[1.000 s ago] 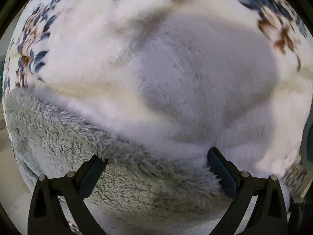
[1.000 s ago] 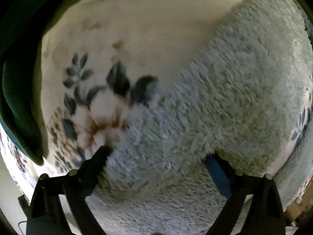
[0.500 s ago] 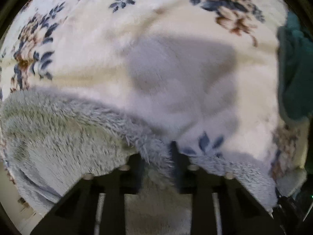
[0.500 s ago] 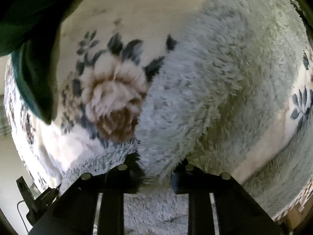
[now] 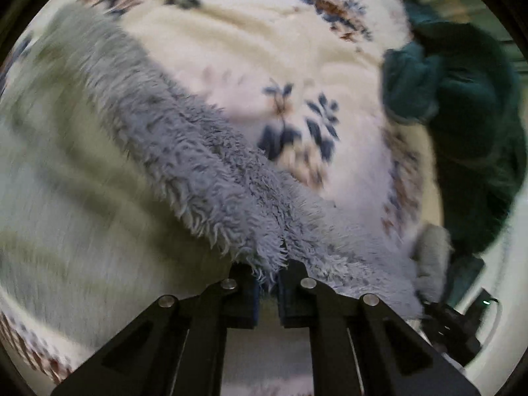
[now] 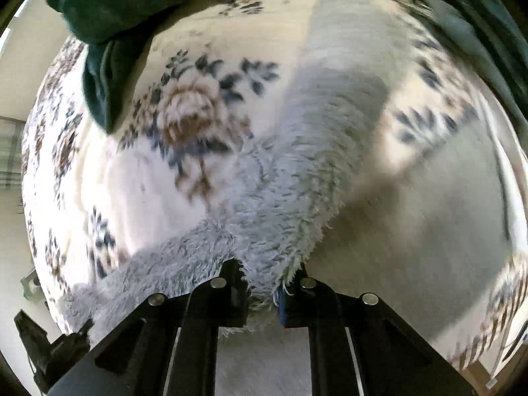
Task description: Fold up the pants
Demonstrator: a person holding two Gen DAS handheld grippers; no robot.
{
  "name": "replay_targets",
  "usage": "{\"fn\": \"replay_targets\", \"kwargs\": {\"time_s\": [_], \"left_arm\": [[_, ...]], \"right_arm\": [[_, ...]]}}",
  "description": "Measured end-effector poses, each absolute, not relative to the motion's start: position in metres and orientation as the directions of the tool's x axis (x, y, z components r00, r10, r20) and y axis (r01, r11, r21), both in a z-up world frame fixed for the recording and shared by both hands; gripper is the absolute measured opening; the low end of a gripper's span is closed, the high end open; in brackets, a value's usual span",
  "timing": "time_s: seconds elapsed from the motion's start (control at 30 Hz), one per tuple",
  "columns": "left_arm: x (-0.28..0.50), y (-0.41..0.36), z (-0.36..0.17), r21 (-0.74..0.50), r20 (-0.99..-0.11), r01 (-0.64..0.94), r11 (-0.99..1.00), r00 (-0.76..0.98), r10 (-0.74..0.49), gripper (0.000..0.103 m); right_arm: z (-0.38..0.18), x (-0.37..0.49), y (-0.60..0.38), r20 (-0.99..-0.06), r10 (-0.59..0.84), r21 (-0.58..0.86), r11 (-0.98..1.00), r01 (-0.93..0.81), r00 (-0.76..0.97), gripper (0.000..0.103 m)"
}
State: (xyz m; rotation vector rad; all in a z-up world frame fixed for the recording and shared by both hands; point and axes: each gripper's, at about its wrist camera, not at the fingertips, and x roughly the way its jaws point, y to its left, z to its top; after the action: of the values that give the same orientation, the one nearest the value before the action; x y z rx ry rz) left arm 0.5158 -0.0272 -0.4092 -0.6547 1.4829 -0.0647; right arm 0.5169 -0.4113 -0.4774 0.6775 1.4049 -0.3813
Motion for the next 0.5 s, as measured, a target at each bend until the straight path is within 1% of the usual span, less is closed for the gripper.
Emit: {"fn": "replay_targets", "kwargs": {"time_s": [0.03,0.07,0.13,0.23,0.27,0.3,0.37,0.4,0.47,0.5], "left_arm": [[0.493,-0.022,-0.406,-0.455,-0.889,-0.347,0.820,0.126,-0.440,0.006],[0.463,-0.017,-0.405,-0.458,-0.887,-0.348,0.818,0.116,-0.447,0.006],[0.413,-0.008,-0.418,-0.448,-0.888,-0.383,0.808,0.081,-0.454,0.006],[0.374,0.005,-0.442,-0.399,-0.904,-0.396,0.827,0.020,-0.427,0.006],[0.360,0.008,-0.449,-0.373,-0.917,-0.389,0.842,0.013,-0.399,0.010],[0.351,0.007,-0.455,-0.322,-0.938,-0.373,0.870,-0.001,-0.347,0.010],[0.341,0.006,-0.465,-0.229,-0.964,-0.359,0.905,-0.046,-0.262,0.017],[0.337,0.006,-0.466,-0.189,-0.973,-0.353,0.916,-0.058,-0.224,0.017],[0.335,0.007,-0.456,-0.169,-0.980,-0.326,0.930,-0.042,-0.193,0.020],[0.335,0.005,-0.448,-0.150,-0.985,-0.303,0.941,-0.032,-0.167,0.023]], "right_arm": [[-0.467,0.487,-0.425,-0.980,0.130,0.196,0.766,0.613,0.151,0.012],[-0.460,0.461,-0.417,-0.984,0.100,0.170,0.781,0.601,0.147,0.012],[-0.453,0.417,-0.410,-0.991,0.065,0.121,0.807,0.578,0.116,0.012],[-0.461,0.353,-0.401,-0.999,0.040,0.052,0.830,0.555,0.035,0.012],[-0.465,0.342,-0.404,-0.999,0.036,0.042,0.833,0.551,0.021,0.012],[-0.479,0.328,-0.400,-0.999,0.041,0.028,0.838,0.544,-0.013,0.013],[-0.501,0.320,-0.394,-0.998,0.028,-0.008,0.858,0.514,-0.062,0.020],[-0.505,0.319,-0.393,-0.997,0.031,-0.007,0.862,0.507,-0.067,0.023],[-0.505,0.322,-0.389,-0.998,0.022,-0.005,0.875,0.484,-0.050,0.027],[-0.498,0.324,-0.387,-1.000,0.008,-0.007,0.886,0.464,-0.029,0.036]]}}
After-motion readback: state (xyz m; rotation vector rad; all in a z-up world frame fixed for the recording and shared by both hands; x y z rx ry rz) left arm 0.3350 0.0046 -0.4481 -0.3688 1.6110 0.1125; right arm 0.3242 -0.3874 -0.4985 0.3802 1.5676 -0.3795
